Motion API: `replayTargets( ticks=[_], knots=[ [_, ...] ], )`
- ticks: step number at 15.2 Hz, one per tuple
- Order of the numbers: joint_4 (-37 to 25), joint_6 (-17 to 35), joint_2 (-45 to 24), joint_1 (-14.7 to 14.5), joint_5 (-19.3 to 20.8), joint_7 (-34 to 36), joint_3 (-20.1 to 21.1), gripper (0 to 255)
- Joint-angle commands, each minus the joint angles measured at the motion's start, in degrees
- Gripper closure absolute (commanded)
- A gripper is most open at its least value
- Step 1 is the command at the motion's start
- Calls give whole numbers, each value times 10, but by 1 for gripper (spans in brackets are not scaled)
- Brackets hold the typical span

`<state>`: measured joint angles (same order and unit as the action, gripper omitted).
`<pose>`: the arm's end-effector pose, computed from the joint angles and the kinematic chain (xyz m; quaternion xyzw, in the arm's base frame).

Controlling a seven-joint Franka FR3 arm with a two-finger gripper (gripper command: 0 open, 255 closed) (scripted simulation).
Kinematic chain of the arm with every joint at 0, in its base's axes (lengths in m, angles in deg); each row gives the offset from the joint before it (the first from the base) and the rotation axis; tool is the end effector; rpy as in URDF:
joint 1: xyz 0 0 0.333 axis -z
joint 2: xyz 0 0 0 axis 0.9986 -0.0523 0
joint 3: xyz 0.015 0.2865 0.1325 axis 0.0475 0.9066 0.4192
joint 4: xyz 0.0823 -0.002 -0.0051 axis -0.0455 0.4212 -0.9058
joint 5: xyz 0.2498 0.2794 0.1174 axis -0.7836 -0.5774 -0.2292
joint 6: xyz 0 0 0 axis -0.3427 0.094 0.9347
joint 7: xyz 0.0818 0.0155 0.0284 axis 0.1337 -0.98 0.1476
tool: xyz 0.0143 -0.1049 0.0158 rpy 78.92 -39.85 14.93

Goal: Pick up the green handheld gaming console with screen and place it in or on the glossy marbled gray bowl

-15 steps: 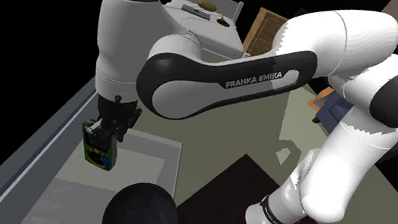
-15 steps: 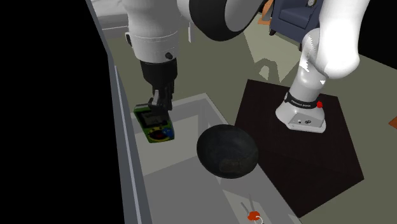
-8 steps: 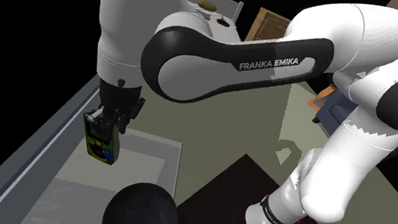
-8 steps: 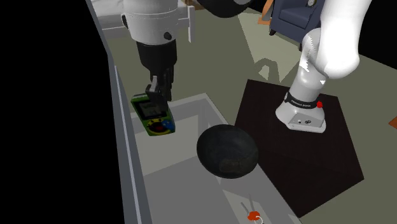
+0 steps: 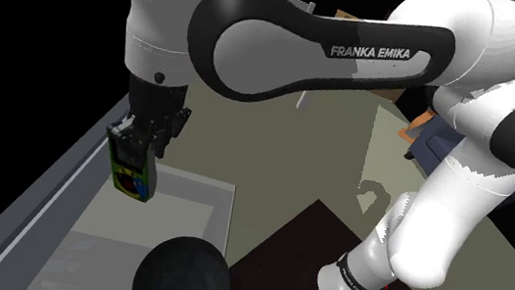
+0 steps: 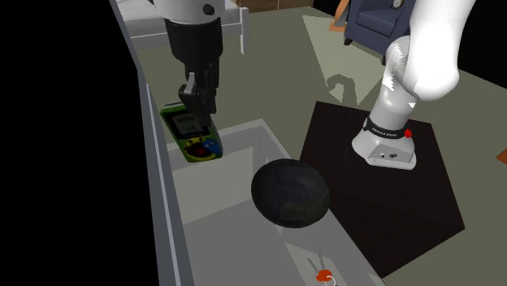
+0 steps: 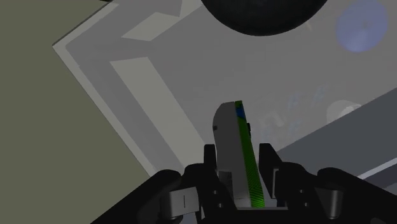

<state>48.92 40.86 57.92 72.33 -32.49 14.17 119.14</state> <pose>0.4199 0.4279 0.5204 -0.9932 -0.1154 -0.0167 0.0026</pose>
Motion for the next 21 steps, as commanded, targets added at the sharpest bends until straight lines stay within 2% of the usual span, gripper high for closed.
replayTargets(
  ticks=[1,5,12,21],
  knots=[
    [-17,-17,0,0,0,-1,0,255],
    [-47,-46,-1,-2,0,-1,1,255],
    [65,-48,135,-11,-76,10,15,255],
    [148,-89,284,-57,-161,42,25,255]
  ],
)
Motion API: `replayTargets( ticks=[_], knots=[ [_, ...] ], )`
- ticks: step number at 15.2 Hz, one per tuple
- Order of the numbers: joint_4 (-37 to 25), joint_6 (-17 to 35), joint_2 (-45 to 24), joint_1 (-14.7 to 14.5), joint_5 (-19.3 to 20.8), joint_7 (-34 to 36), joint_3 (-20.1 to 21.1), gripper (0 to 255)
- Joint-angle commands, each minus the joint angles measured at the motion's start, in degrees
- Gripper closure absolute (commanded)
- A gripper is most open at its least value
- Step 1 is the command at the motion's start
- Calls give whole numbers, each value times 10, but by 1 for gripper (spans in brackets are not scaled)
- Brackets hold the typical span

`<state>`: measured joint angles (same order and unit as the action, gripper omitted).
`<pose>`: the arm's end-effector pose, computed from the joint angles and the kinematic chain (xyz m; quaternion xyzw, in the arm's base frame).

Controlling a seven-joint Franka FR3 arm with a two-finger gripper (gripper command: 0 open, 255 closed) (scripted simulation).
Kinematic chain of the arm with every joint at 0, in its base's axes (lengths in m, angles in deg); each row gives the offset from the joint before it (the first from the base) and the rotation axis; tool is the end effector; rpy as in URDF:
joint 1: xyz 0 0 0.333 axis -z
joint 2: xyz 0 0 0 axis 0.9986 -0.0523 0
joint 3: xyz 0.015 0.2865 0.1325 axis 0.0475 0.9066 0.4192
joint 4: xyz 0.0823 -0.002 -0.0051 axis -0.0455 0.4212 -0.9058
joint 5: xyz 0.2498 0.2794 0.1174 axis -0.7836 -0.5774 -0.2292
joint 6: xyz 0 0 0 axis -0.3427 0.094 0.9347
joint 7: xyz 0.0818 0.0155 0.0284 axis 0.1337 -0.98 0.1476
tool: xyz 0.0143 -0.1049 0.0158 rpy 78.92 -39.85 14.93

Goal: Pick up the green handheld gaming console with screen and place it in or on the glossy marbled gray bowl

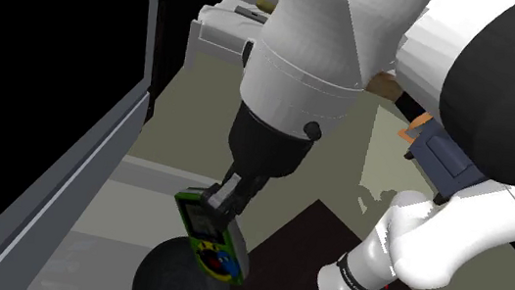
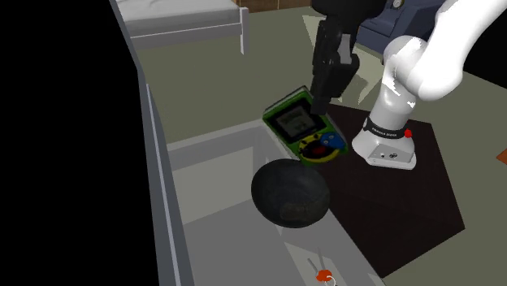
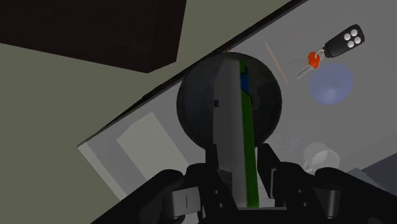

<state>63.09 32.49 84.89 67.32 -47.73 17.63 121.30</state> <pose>0.2277 0.4186 0.5915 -0.9931 -0.1160 -0.0169 0.0027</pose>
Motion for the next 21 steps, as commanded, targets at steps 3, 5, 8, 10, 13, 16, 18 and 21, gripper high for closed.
replayTargets(
  ticks=[3,5,8,10,13,16,18,21],
  knots=[
    [27,6,25,-12,-15,10,5,255],
    [44,21,26,-13,-17,9,7,255],
    [67,44,28,-14,-20,8,10,255],
    [83,59,28,-15,-21,8,12,255],
    [105,82,27,-16,-23,7,16,255],
    [126,106,25,-17,-24,8,20,255],
    [139,121,23,-17,-25,8,24,255],
    [159,145,18,-18,-26,9,29,255]
  ],
)
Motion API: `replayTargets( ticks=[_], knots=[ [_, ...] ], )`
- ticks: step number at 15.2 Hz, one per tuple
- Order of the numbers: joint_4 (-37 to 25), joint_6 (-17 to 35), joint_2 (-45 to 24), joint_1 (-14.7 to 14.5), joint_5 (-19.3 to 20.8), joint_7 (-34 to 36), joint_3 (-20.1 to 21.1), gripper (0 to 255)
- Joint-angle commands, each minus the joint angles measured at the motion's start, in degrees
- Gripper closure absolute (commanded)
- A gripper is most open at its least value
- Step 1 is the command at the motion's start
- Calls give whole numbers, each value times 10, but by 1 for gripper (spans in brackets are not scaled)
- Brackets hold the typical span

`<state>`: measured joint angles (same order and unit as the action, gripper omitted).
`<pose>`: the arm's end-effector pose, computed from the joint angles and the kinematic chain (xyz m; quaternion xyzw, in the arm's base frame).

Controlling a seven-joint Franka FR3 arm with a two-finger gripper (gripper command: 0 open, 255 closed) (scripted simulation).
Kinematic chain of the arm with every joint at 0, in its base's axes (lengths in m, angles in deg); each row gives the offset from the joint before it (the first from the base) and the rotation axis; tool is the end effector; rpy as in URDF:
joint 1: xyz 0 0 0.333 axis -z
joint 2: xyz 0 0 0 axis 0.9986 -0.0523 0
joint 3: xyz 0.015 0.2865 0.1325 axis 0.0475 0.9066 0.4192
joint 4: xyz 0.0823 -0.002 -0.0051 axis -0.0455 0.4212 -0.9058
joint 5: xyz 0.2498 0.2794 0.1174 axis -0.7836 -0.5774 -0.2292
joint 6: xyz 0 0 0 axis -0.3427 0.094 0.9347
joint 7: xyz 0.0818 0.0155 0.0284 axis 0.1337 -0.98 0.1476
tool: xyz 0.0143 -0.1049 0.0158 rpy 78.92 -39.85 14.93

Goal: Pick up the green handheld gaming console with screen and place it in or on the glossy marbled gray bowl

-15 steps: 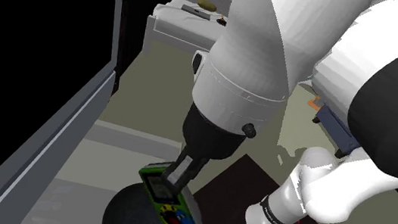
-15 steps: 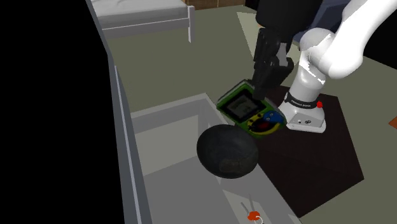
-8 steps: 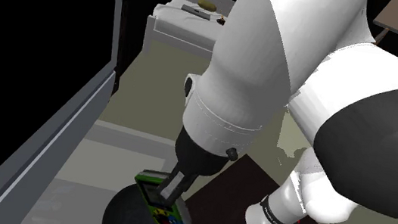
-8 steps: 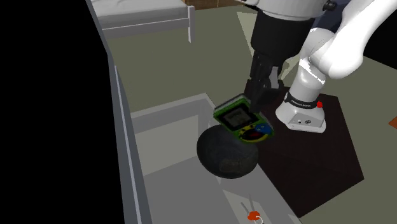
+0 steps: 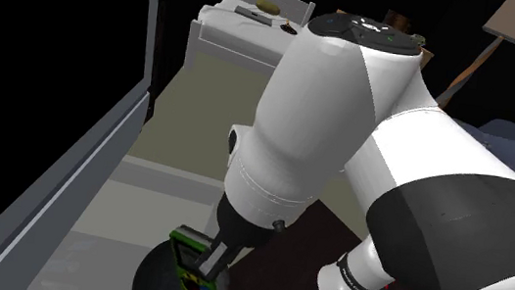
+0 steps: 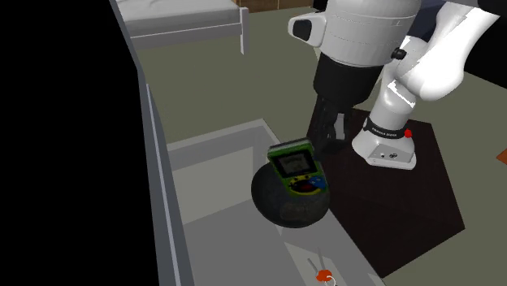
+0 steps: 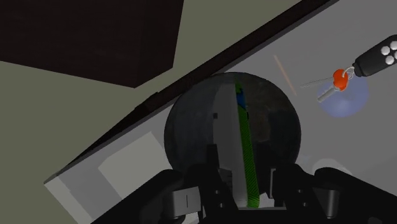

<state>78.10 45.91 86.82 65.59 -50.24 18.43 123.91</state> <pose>0.2067 0.4188 0.4959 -0.9932 -0.1155 -0.0164 0.0023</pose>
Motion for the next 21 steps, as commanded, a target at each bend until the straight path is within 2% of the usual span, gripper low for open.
replayTargets(
  ticks=[1,9,10,15,19,21],
  knots=[
    [17,22,-4,-1,-1,2,5,255],
    [18,22,-4,-1,-1,2,5,255],
    [17,22,-4,-1,-1,2,5,0],
    [18,22,-4,-1,-1,2,5,0],
    [-44,-53,10,0,1,0,-10,0],
    [-44,-53,10,0,1,0,-10,0]
  ],
)
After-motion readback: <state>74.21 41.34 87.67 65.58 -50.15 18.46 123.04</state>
